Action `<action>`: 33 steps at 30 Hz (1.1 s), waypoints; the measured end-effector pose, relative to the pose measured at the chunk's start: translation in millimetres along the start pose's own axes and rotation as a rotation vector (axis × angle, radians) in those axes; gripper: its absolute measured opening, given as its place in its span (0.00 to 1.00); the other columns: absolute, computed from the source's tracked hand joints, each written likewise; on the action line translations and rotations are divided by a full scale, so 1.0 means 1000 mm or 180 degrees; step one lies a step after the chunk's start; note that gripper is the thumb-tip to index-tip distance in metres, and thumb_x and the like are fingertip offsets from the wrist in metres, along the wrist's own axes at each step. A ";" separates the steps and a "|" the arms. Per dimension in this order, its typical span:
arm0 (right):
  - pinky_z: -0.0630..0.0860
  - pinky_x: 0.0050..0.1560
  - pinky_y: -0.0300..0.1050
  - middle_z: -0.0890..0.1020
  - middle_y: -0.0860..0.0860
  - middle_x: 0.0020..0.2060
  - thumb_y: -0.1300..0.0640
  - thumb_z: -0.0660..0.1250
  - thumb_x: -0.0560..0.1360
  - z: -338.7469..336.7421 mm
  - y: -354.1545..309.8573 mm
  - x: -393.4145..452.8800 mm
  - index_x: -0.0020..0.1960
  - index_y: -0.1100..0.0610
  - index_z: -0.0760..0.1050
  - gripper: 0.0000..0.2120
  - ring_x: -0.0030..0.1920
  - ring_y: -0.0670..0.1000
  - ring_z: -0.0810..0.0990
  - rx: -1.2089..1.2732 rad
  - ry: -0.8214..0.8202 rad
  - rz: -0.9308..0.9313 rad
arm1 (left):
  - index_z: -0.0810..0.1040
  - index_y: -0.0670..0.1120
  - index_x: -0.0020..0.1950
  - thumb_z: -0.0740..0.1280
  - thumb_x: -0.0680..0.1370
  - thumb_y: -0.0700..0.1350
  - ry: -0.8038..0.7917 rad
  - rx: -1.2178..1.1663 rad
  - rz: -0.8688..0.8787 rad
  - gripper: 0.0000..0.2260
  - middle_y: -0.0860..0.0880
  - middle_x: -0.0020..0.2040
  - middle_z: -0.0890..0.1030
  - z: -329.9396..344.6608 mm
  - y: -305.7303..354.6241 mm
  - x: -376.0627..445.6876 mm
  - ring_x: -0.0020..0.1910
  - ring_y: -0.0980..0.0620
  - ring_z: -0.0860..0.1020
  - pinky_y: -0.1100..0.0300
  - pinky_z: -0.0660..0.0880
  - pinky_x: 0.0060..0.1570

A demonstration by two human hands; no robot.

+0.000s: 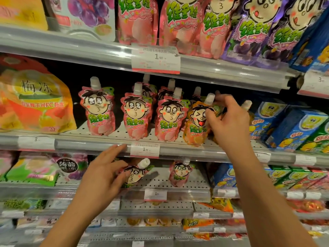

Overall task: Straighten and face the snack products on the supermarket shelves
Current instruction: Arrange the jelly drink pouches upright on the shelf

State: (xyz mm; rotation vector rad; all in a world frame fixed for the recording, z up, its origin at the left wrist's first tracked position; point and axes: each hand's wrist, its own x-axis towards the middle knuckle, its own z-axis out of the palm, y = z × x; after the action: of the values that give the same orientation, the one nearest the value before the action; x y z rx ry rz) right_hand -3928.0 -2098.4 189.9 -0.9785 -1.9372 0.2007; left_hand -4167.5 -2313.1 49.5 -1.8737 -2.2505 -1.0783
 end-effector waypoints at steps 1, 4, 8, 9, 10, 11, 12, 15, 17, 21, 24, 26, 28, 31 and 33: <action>0.77 0.45 0.48 0.84 0.51 0.46 0.52 0.71 0.76 0.000 0.001 -0.001 0.62 0.54 0.77 0.16 0.35 0.46 0.80 -0.0055 0.0026 -0.0047 | 0.83 0.51 0.45 0.60 0.77 0.60 0.0003 -0.0022 0.0011 0.17 0.53 0.76 0.72 0.001 -0.003 -0.001 0.76 0.47 0.68 0.45 0.69 0.69; 0.74 0.44 0.46 0.84 0.50 0.48 0.52 0.71 0.77 -0.002 0.001 -0.002 0.60 0.53 0.80 0.12 0.36 0.40 0.78 -0.0126 0.0059 -0.0113 | 0.82 0.52 0.43 0.60 0.78 0.59 0.0004 -0.0019 0.0074 0.16 0.56 0.77 0.70 0.003 -0.012 -0.001 0.77 0.50 0.66 0.43 0.69 0.70; 0.78 0.43 0.49 0.84 0.48 0.41 0.51 0.72 0.77 -0.007 0.003 -0.007 0.53 0.53 0.82 0.07 0.36 0.41 0.79 -0.0111 -0.0022 -0.0052 | 0.82 0.53 0.43 0.61 0.77 0.58 -0.0040 0.0101 0.0159 0.14 0.57 0.77 0.69 0.005 -0.020 -0.001 0.78 0.50 0.65 0.37 0.72 0.67; 0.79 0.43 0.52 0.84 0.49 0.40 0.52 0.72 0.77 -0.008 0.004 -0.009 0.53 0.53 0.82 0.07 0.37 0.44 0.80 -0.0096 -0.0034 -0.0043 | 0.83 0.53 0.43 0.61 0.77 0.58 -0.0044 0.0152 0.0177 0.14 0.57 0.77 0.69 0.006 -0.020 -0.001 0.78 0.50 0.65 0.36 0.72 0.66; 0.80 0.43 0.54 0.84 0.49 0.40 0.51 0.72 0.77 -0.009 0.006 -0.011 0.52 0.53 0.82 0.07 0.37 0.47 0.81 -0.0092 -0.0045 -0.0049 | 0.83 0.53 0.43 0.60 0.77 0.58 -0.0042 0.0204 0.0187 0.15 0.57 0.78 0.68 0.006 -0.020 -0.001 0.78 0.49 0.65 0.36 0.72 0.66; 0.80 0.43 0.56 0.84 0.49 0.40 0.51 0.71 0.77 -0.011 0.008 -0.013 0.52 0.52 0.82 0.06 0.38 0.48 0.82 -0.0085 -0.0059 -0.0055 | 0.83 0.53 0.43 0.60 0.77 0.58 -0.0042 0.0251 0.0191 0.15 0.56 0.78 0.68 0.006 -0.019 -0.002 0.78 0.49 0.65 0.36 0.72 0.66; 0.80 0.42 0.56 0.84 0.49 0.40 0.51 0.71 0.77 -0.013 0.009 -0.015 0.52 0.52 0.81 0.06 0.39 0.48 0.82 -0.0076 -0.0082 -0.0055 | 0.82 0.54 0.42 0.60 0.77 0.59 -0.0039 0.0285 0.0198 0.15 0.56 0.78 0.68 0.007 -0.019 -0.003 0.78 0.49 0.65 0.36 0.72 0.66; 0.78 0.41 0.48 0.83 0.48 0.41 0.53 0.72 0.78 -0.021 0.012 -0.017 0.53 0.53 0.82 0.06 0.39 0.48 0.81 -0.0155 -0.0255 -0.0138 | 0.81 0.55 0.40 0.60 0.76 0.59 -0.0018 0.0333 0.0211 0.14 0.55 0.78 0.68 0.008 -0.019 -0.004 0.78 0.49 0.65 0.35 0.72 0.66; 0.75 0.42 0.43 0.82 0.47 0.43 0.54 0.72 0.78 -0.026 0.013 -0.018 0.55 0.54 0.83 0.07 0.41 0.48 0.79 -0.0264 -0.0436 -0.0242 | 0.80 0.55 0.39 0.59 0.76 0.60 0.0003 0.0355 0.0242 0.14 0.55 0.78 0.67 0.010 -0.021 -0.005 0.78 0.49 0.65 0.35 0.72 0.66; 0.75 0.44 0.43 0.83 0.49 0.45 0.58 0.73 0.77 -0.036 0.016 -0.022 0.55 0.56 0.84 0.07 0.43 0.50 0.79 -0.0225 -0.0343 -0.0341 | 0.83 0.55 0.42 0.65 0.77 0.57 -0.0041 0.0417 0.0291 0.10 0.55 0.79 0.66 0.009 -0.020 -0.006 0.79 0.50 0.64 0.36 0.70 0.67; 0.75 0.43 0.42 0.82 0.50 0.44 0.57 0.72 0.78 -0.044 0.010 -0.031 0.54 0.58 0.84 0.07 0.42 0.51 0.80 0.0034 0.0059 -0.0389 | 0.83 0.56 0.43 0.77 0.72 0.49 -0.0174 0.0658 0.0335 0.04 0.54 0.80 0.63 0.007 -0.020 -0.007 0.79 0.49 0.62 0.35 0.69 0.69; 0.78 0.41 0.45 0.83 0.52 0.41 0.58 0.72 0.78 -0.051 0.002 -0.037 0.52 0.58 0.83 0.05 0.40 0.53 0.82 0.0428 0.0052 -0.0323 | 0.83 0.56 0.42 0.79 0.70 0.48 -0.0284 0.0792 0.0371 0.07 0.52 0.82 0.61 0.006 -0.019 -0.009 0.80 0.48 0.61 0.37 0.67 0.71; 0.81 0.38 0.44 0.85 0.51 0.37 0.58 0.73 0.77 -0.055 -0.007 -0.041 0.48 0.57 0.83 0.02 0.37 0.51 0.84 0.0752 -0.0392 -0.0132 | 0.81 0.56 0.41 0.78 0.70 0.49 -0.0365 0.0828 0.0401 0.07 0.52 0.83 0.59 0.004 -0.018 -0.010 0.81 0.49 0.58 0.38 0.64 0.73; 0.81 0.35 0.46 0.85 0.50 0.33 0.58 0.74 0.76 -0.044 -0.010 -0.053 0.45 0.55 0.84 0.02 0.33 0.50 0.85 0.0779 -0.1140 0.0085 | 0.82 0.57 0.42 0.75 0.73 0.52 -0.0411 0.0767 0.0397 0.04 0.55 0.83 0.54 0.003 -0.018 -0.010 0.82 0.51 0.53 0.41 0.58 0.76; 0.79 0.34 0.50 0.84 0.50 0.31 0.56 0.75 0.76 -0.026 -0.007 -0.072 0.42 0.49 0.84 0.05 0.32 0.52 0.84 0.0633 -0.1362 0.0094 | 0.82 0.58 0.44 0.73 0.75 0.54 -0.0453 0.0771 0.0353 0.02 0.56 0.84 0.51 0.002 -0.018 -0.011 0.83 0.52 0.50 0.42 0.55 0.77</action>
State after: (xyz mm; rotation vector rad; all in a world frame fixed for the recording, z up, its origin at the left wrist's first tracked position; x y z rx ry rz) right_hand -3892.8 -2160.0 160.8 -0.8819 -2.2337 0.6518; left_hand -4179.7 -2322.0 34.3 -1.9989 -2.1981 -0.6439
